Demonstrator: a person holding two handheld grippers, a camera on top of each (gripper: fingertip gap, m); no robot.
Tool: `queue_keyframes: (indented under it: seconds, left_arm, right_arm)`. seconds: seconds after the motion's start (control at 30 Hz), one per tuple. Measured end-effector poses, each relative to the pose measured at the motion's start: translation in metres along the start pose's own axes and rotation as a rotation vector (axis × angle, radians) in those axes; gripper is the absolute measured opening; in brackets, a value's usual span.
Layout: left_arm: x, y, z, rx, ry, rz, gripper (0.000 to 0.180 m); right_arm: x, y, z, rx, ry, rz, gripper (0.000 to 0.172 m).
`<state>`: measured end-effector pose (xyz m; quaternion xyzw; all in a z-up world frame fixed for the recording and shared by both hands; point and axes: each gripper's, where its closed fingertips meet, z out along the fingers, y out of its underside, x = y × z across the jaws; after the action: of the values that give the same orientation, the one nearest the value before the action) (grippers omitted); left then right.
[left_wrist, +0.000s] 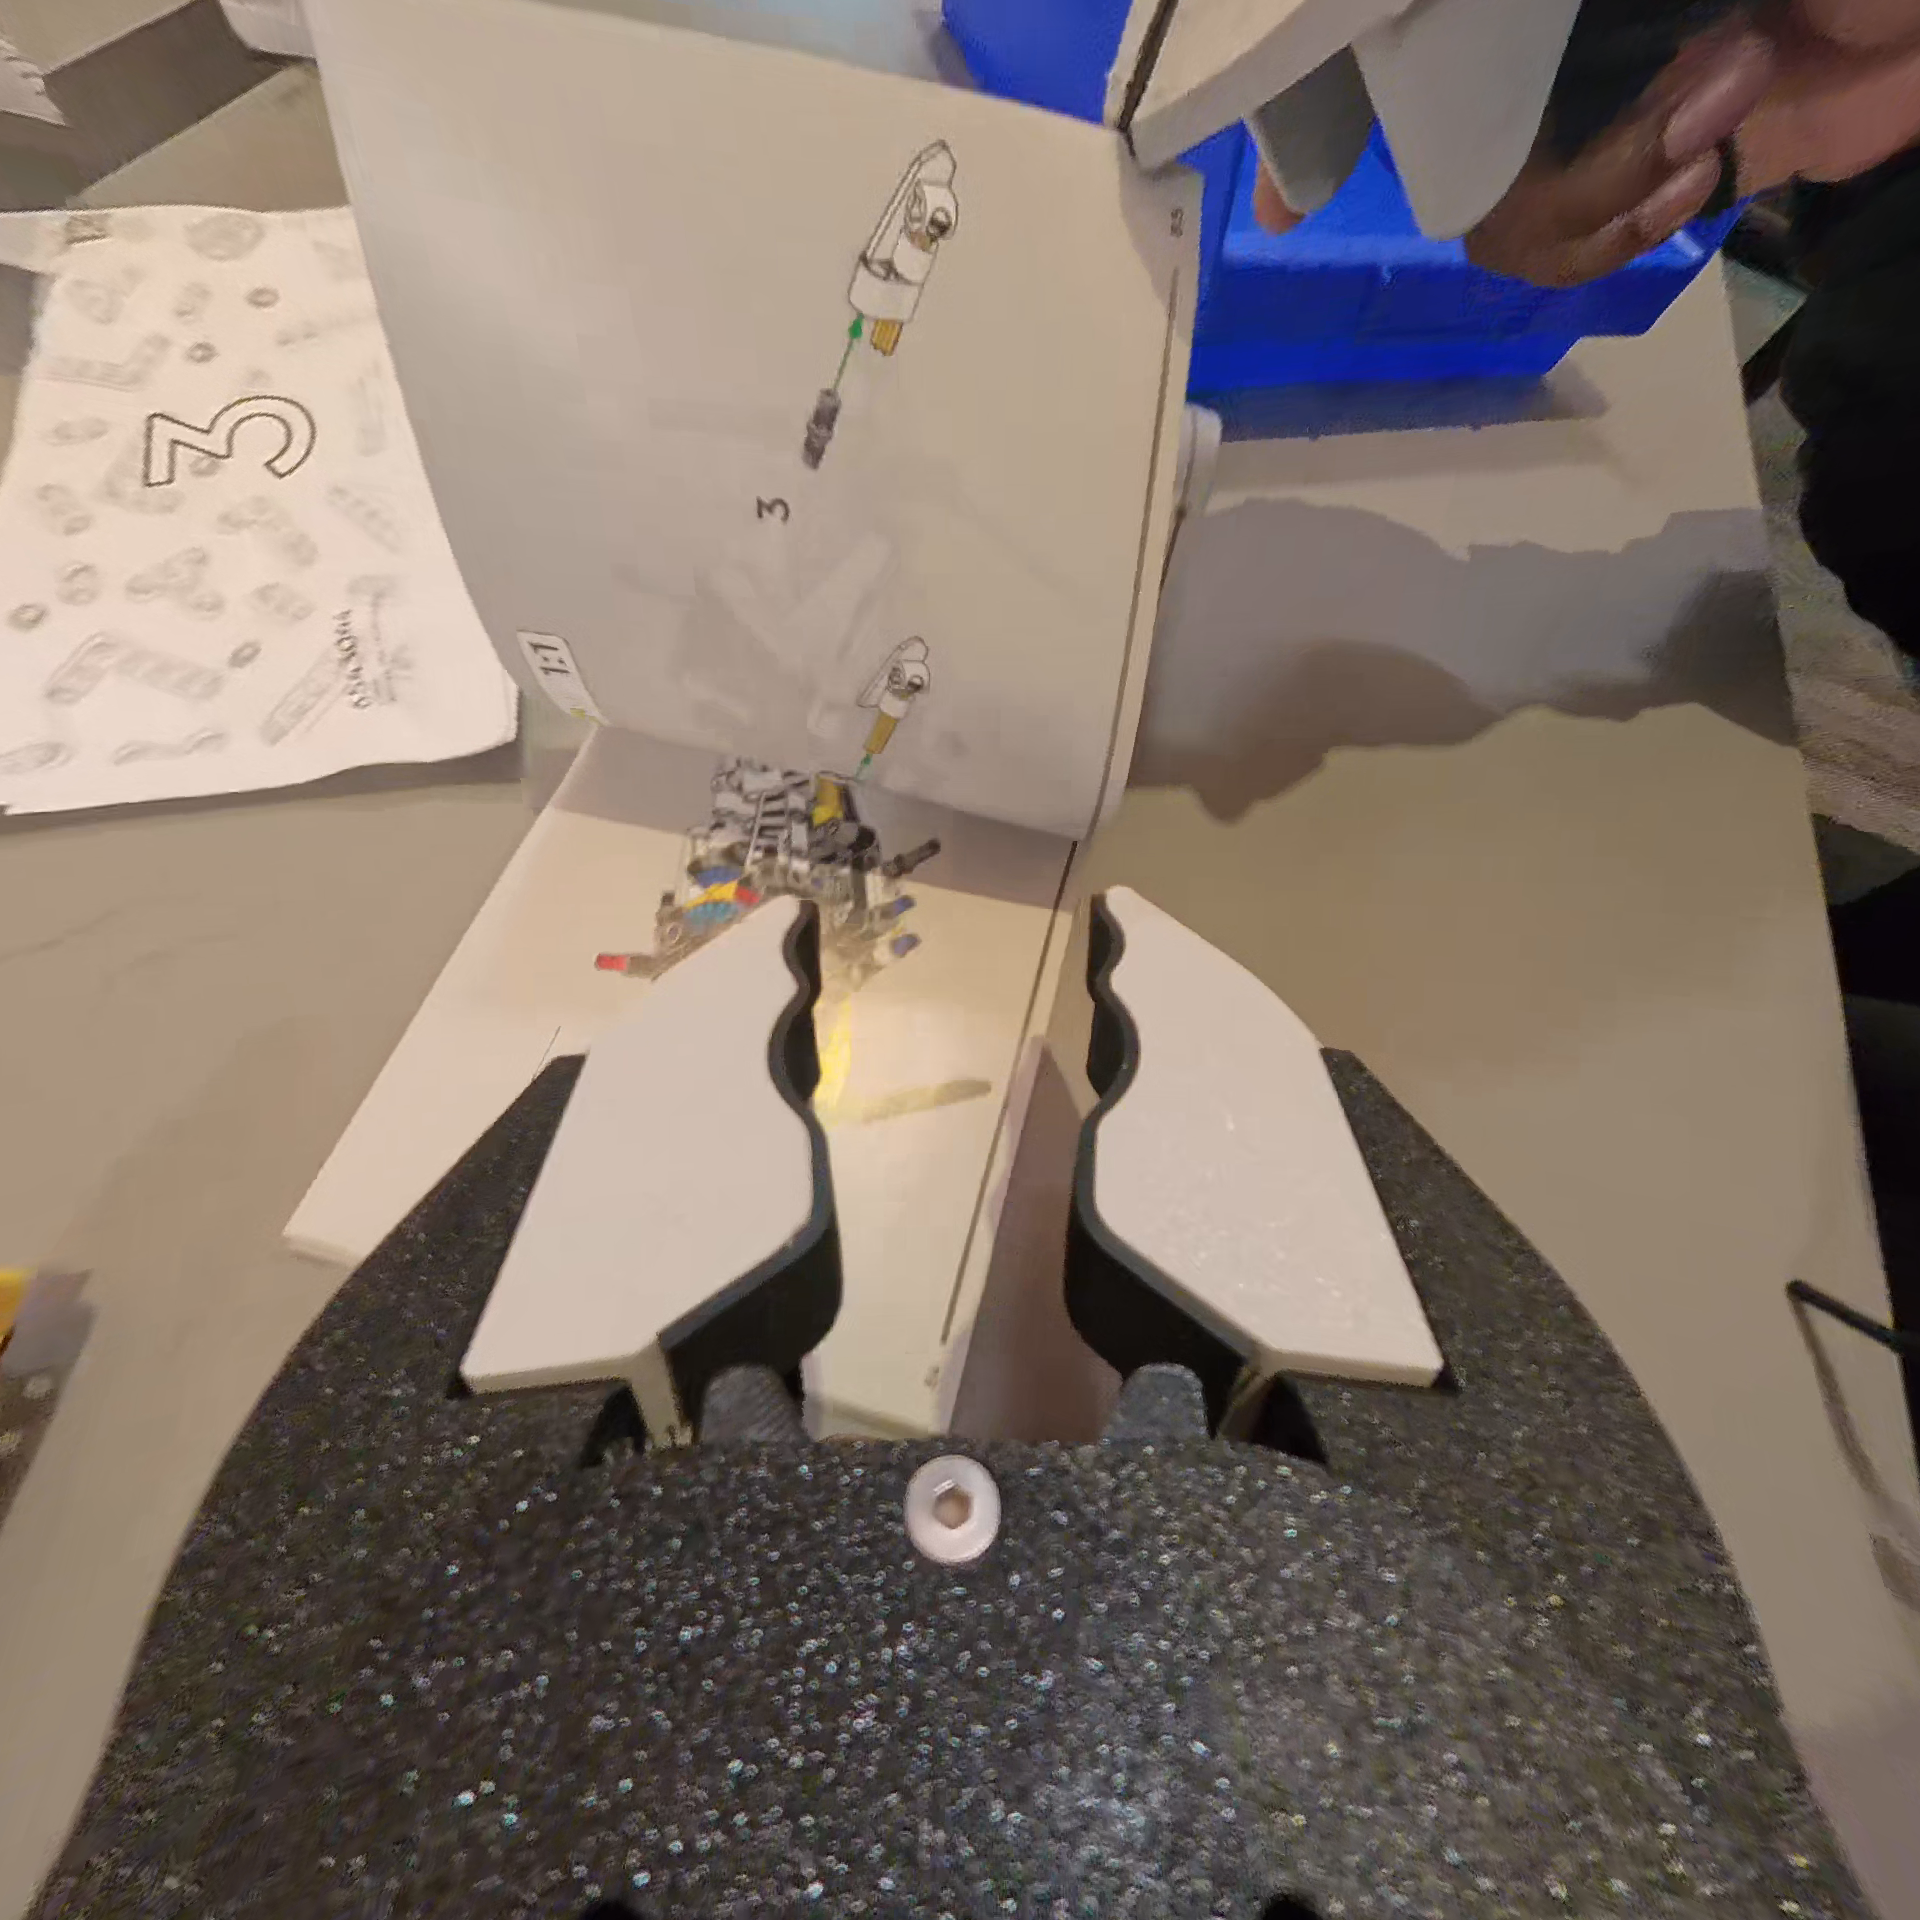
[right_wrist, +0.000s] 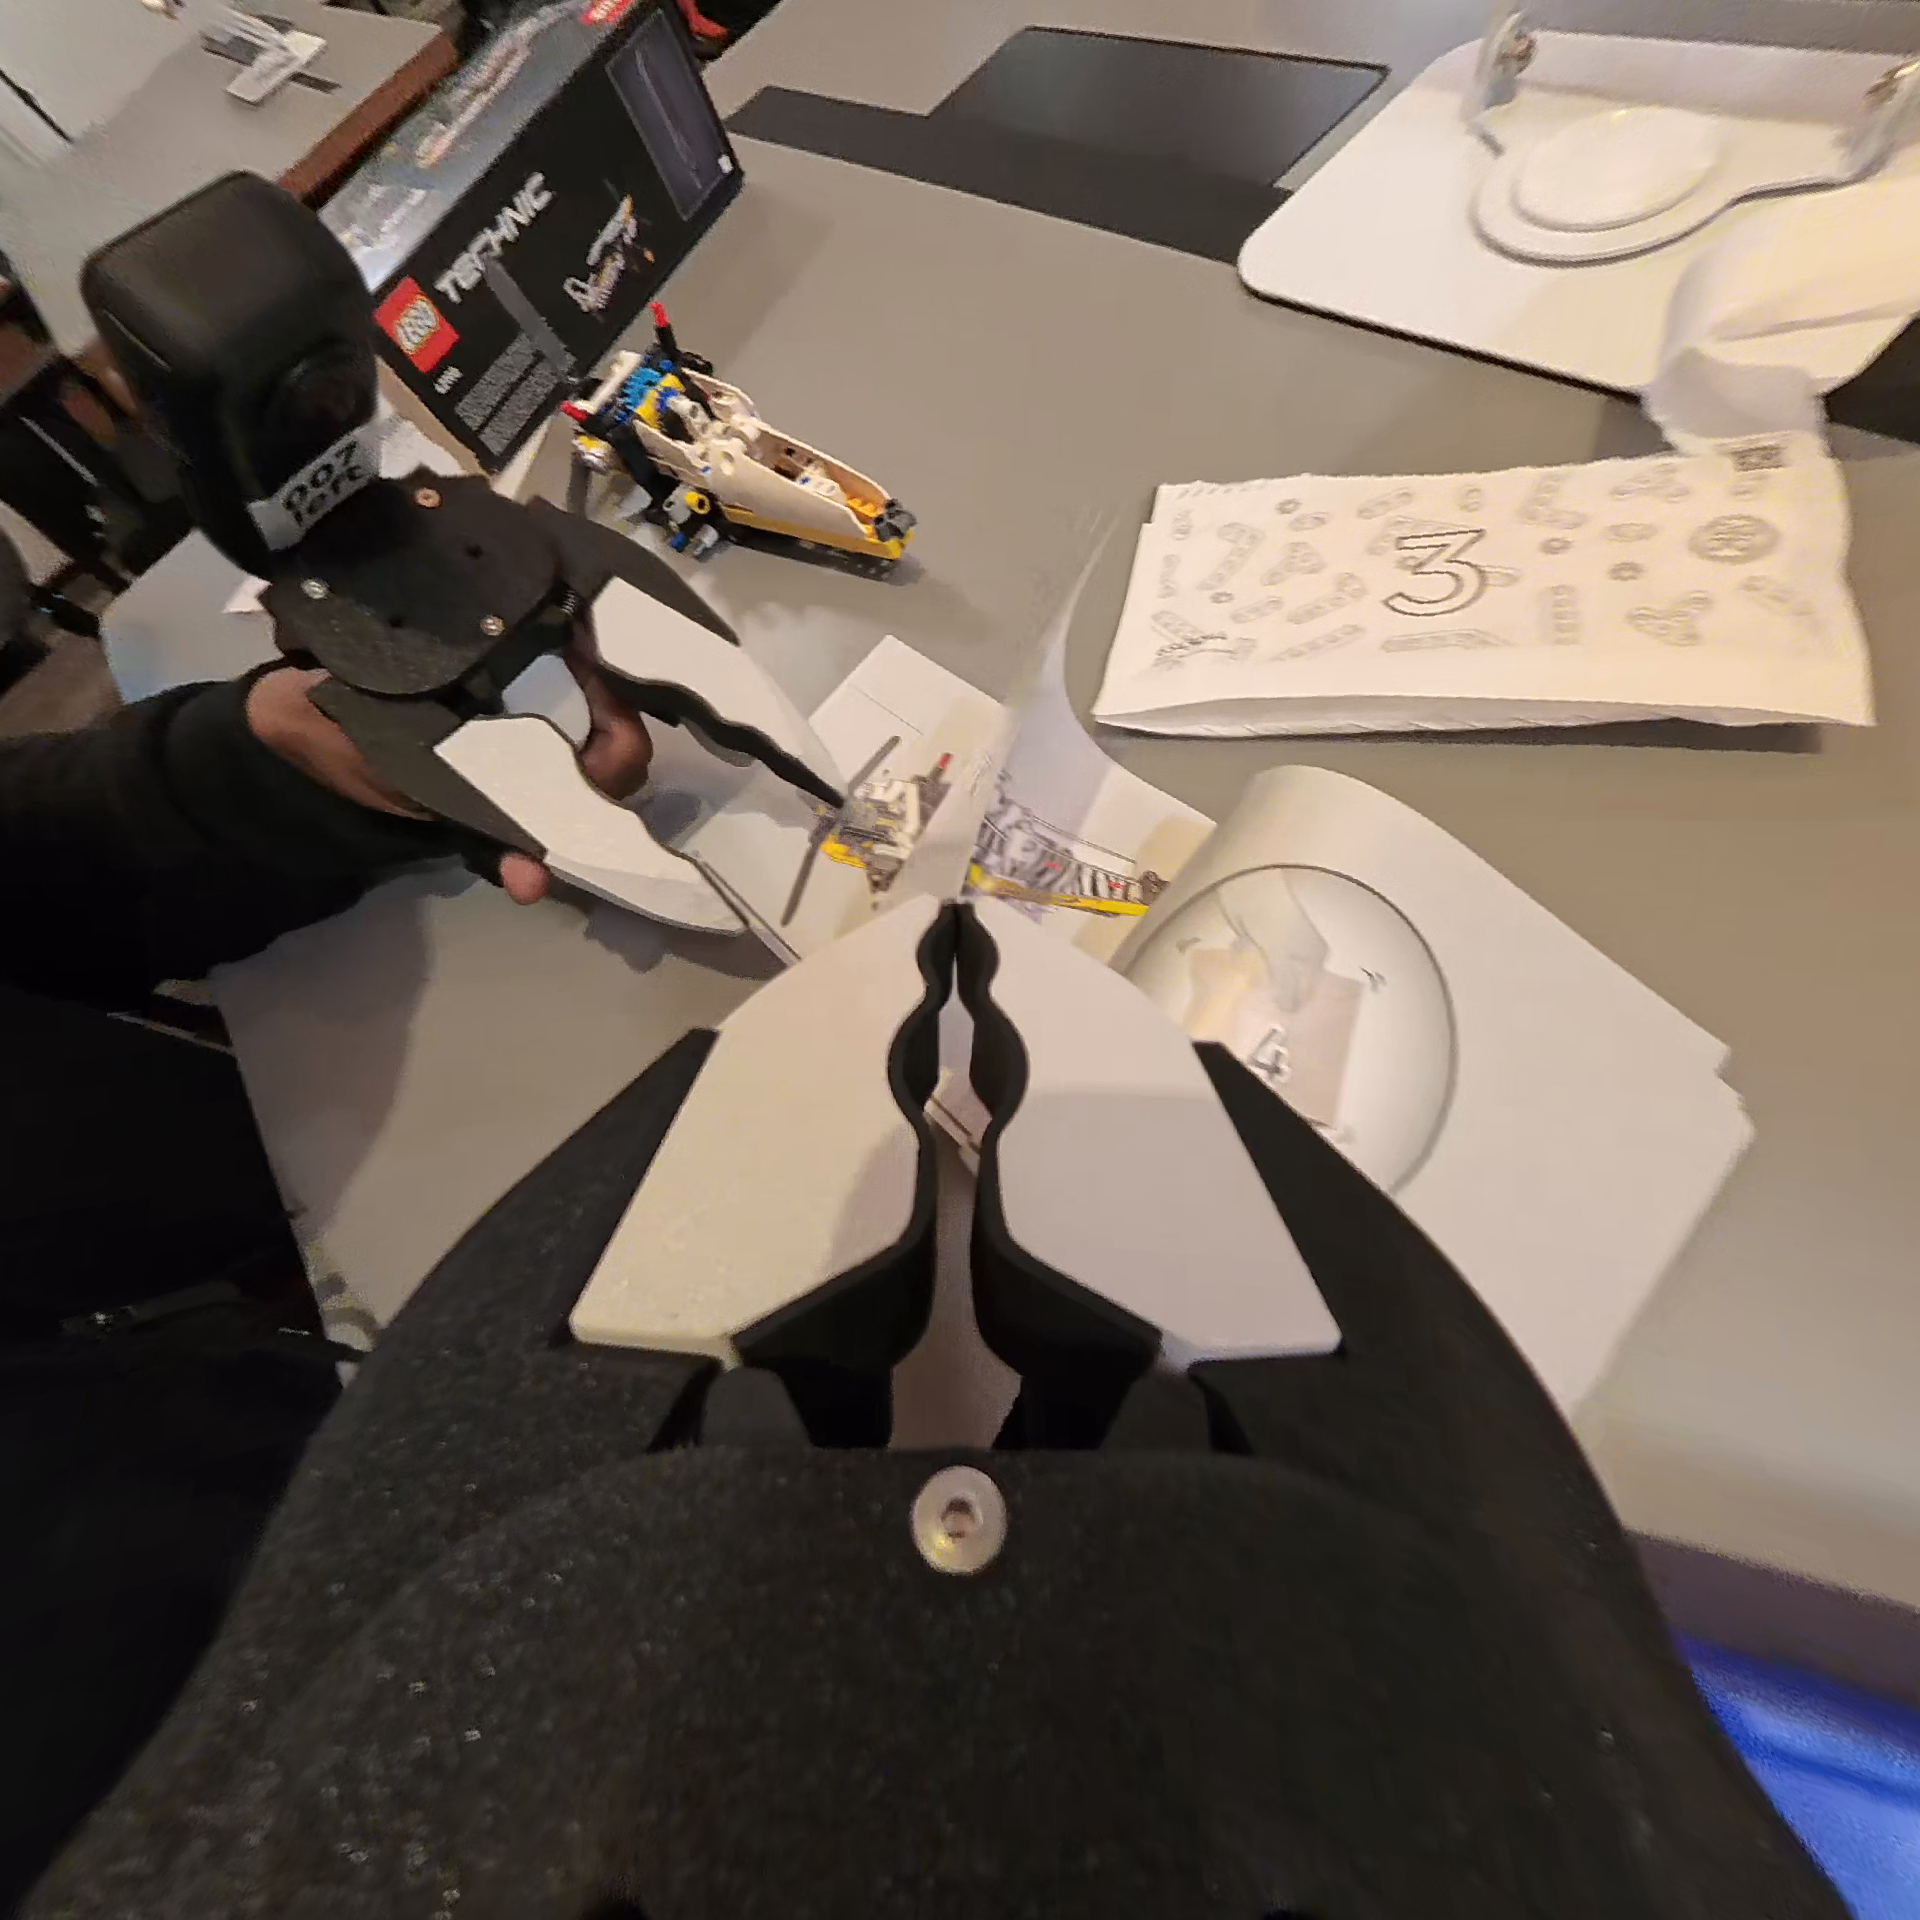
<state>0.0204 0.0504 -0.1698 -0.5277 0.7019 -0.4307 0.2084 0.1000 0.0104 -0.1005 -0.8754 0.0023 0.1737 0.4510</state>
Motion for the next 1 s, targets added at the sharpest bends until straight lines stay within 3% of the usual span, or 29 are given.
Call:
queue_keyframes:
  seconds: [0.47, 0.7, 0.8, 1.0]
  left_arm:
    - [0.022, -0.042, 0.049, -0.024, 0.037, -0.008, 0.051]
    - [0.026, -0.065, 0.082, -0.035, 0.029, 0.002, 0.051]
    - [0.028, -0.066, 0.095, -0.052, 0.028, 0.012, 0.051]
    - [0.024, -0.072, 0.103, -0.055, 0.006, 0.015, 0.051]
  right_arm:
    - [0.077, 0.013, -0.084, -0.078, 0.31, -0.04, 0.0]
    - [0.106, 0.032, -0.096, -0.159, 0.385, -0.054, 0.0]
    - [0.114, 0.034, -0.101, -0.172, 0.439, -0.083, 0.01]
    - [0.104, 0.03, -0.111, -0.124, 0.447, -0.132, 0.015]
